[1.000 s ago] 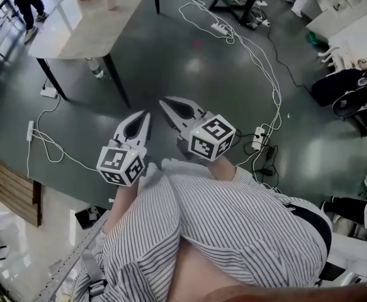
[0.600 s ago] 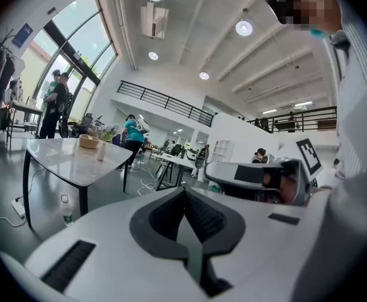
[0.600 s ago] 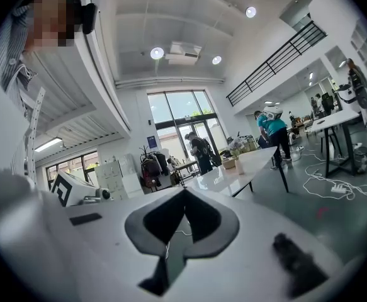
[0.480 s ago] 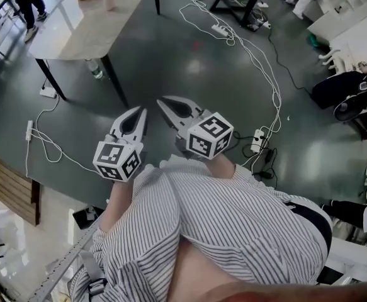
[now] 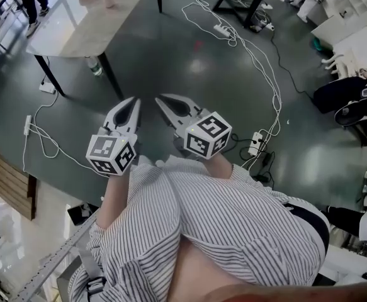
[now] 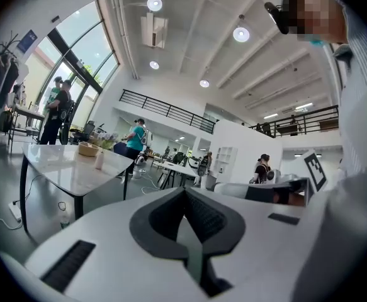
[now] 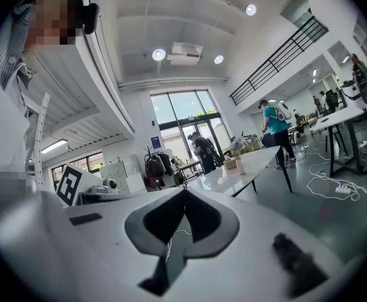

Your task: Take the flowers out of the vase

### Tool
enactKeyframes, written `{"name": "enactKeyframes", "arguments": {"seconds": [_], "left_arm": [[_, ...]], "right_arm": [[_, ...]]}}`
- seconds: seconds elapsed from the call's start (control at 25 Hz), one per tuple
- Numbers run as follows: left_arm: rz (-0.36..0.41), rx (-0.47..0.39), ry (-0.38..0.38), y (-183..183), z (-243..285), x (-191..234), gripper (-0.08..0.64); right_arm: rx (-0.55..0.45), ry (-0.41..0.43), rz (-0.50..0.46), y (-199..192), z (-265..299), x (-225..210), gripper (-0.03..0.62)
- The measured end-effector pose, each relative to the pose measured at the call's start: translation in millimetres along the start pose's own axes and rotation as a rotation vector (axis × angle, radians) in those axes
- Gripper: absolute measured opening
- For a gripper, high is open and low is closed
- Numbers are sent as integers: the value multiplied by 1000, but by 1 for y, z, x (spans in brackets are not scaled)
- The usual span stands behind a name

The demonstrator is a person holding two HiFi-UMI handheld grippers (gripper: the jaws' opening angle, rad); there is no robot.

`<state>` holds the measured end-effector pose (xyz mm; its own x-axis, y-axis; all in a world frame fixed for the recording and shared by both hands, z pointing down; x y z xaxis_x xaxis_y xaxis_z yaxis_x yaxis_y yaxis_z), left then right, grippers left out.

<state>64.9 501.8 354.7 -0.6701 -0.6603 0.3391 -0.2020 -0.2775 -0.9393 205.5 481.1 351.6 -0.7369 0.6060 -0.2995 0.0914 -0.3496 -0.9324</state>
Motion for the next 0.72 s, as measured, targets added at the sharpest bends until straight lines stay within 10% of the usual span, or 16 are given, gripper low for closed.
{"name": "enactKeyframes", "arguments": {"seconds": [0.72], "left_arm": [[-60, 50, -80, 18, 61, 99, 11]], "right_arm": [[-26, -64, 24, 26, 103, -46, 15]]}}
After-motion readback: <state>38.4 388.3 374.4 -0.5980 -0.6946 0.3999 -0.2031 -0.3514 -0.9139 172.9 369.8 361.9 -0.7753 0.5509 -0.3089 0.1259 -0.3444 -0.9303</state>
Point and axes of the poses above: the fingertips, and each gripper's own axes: z forward along the fingers, x to its left, y out of its top, the point moved 7 cm from there along -z, backward along the fingers, and after that the axes turned 14 degrees about -y, right-handed, at the moved point
